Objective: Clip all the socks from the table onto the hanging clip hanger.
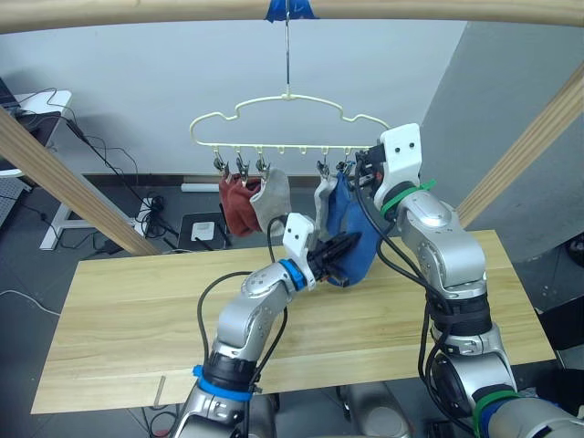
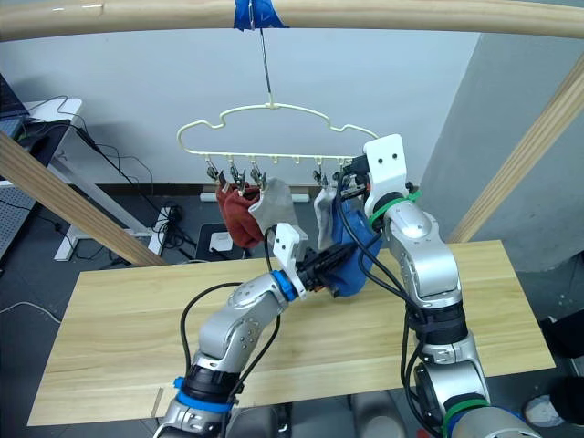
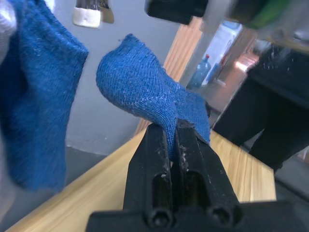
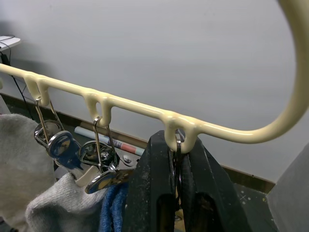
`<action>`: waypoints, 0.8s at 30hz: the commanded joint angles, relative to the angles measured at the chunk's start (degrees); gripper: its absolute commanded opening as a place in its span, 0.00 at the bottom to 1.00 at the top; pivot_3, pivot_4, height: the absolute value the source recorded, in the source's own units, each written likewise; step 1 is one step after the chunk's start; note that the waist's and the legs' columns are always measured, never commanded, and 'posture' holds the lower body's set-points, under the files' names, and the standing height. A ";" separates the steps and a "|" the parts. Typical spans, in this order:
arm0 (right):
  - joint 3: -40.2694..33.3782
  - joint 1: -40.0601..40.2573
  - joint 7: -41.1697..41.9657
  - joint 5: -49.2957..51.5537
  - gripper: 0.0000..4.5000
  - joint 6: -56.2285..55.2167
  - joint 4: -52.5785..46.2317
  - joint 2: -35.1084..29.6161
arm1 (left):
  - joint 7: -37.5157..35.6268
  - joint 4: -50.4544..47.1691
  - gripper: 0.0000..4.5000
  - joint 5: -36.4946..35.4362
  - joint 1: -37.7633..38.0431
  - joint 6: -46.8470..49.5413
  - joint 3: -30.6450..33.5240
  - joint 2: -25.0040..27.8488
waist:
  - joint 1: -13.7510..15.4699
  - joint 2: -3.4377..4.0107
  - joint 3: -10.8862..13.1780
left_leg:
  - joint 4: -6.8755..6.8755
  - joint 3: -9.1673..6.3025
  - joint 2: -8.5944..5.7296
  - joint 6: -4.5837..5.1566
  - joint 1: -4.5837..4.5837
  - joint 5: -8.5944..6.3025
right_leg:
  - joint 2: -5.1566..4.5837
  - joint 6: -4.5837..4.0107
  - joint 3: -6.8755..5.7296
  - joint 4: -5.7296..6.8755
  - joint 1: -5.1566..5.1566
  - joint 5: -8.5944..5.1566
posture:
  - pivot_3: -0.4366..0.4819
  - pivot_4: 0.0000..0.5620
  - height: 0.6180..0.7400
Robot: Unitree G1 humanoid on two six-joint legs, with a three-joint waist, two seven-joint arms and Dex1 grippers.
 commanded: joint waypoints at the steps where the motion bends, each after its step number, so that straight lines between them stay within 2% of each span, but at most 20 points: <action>1: -0.63 -1.37 -0.07 1.06 0.00 -0.14 -3.29 0.44 | 1.39 0.72 0.01 -3.14 -2.37 1.58 1.85 -2.30 | -0.06 0.00 0.00 | 0.00 0.00 0.01 0.00 0.00 0.00 | 0.01 0.00 0.00 0.00 0.00 0.00 | 0.24 0.45 1.00; 5: -0.59 -1.34 -0.06 1.15 0.00 0.14 -3.41 0.61 | 2.42 2.14 0.01 -4.68 -4.36 3.08 2.99 -3.73 | -0.05 0.00 0.00 | 0.00 0.01 0.00 0.00 0.00 0.00 | 0.01 0.00 0.01 -0.01 0.00 0.00 | 0.24 0.45 1.00; 13: -0.66 -1.25 -0.41 1.53 0.00 0.47 -3.64 0.85 | 1.31 2.64 0.01 -10.26 -5.20 13.16 3.30 -3.72 | -0.05 0.00 0.00 | 0.00 0.01 0.00 -0.01 0.00 0.00 | 0.02 0.01 0.01 -0.01 0.00 0.00 | 0.23 0.45 1.00; 24: -0.51 -1.07 -0.60 2.05 0.00 0.85 -3.82 0.62 | 5.04 7.04 0.01 -12.49 -9.84 10.62 8.92 -6.60 | -0.07 0.00 0.00 | 0.00 0.02 0.00 -0.01 0.00 0.01 | 0.02 0.01 0.00 -0.02 0.00 0.00 | 0.23 0.44 1.00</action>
